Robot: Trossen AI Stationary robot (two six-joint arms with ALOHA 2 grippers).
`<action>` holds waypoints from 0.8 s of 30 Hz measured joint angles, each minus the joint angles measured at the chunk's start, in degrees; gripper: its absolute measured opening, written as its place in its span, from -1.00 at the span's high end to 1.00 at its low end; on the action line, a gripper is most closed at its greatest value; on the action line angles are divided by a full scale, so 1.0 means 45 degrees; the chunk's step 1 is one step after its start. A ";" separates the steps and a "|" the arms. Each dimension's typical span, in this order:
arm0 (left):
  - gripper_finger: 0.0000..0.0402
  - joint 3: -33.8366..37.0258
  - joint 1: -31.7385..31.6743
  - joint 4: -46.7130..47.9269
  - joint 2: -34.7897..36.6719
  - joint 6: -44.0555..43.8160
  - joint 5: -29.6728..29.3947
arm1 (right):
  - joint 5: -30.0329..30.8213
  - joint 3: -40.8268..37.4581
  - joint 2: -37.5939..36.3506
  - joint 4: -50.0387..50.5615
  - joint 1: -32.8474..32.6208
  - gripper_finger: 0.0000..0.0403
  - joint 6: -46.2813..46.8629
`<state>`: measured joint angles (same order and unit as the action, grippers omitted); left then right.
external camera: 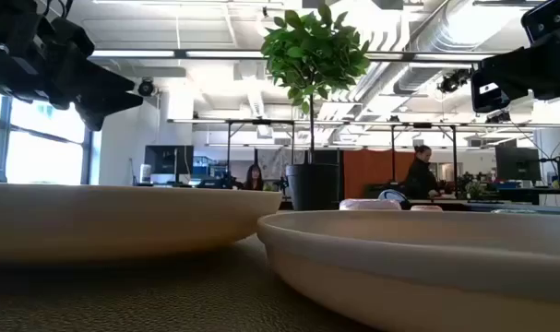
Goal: Pick & Place donuts
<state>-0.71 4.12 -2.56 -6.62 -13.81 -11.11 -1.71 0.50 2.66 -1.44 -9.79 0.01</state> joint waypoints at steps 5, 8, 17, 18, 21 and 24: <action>0.13 0.0000 0.0000 0.0002 -0.0002 -0.0002 0.0001 | -0.0002 -0.0001 0.0000 -0.0001 -0.0002 0.94 -0.0002; 0.13 0.0000 0.0000 0.0004 -0.0004 0.0000 0.0000 | -0.0002 -0.0002 0.0000 0.0002 -0.0003 0.94 0.0001; 0.13 0.0000 0.0000 -0.0005 -0.0174 0.0000 0.0002 | -0.0002 -0.0001 0.0000 -0.0003 0.0002 0.94 -0.0004; 0.13 0.0000 0.0000 0.0002 -0.0174 -0.0004 0.0000 | -0.0002 -0.0002 0.0000 0.0002 0.0002 0.94 0.0001; 0.13 0.0000 0.0000 -0.0001 -0.0174 0.0001 0.0005 | -0.0002 0.0001 0.0000 0.0002 0.0002 0.94 0.0001; 0.13 0.0000 0.0000 -0.0001 -0.0174 -0.0004 0.0003 | -0.0002 -0.0002 0.0000 -0.0003 -0.0001 0.94 -0.0001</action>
